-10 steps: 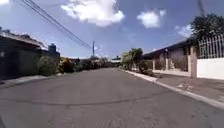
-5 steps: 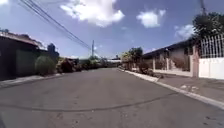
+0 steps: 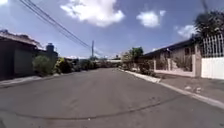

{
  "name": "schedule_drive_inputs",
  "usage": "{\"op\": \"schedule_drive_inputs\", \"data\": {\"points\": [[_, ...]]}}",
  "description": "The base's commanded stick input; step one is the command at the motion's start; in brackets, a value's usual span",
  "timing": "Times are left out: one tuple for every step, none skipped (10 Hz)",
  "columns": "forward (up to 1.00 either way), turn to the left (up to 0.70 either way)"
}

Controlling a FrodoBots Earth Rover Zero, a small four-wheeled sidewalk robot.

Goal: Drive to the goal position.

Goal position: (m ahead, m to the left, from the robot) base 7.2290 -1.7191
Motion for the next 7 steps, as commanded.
{"op": "schedule_drive_inputs", "data": {"points": [[0.45,0.00],[0.45,0.00],[0.45,0.00],[0.45,0.00],[0.45,0.00],[0.45,0.00],[0.45,0.00]]}}
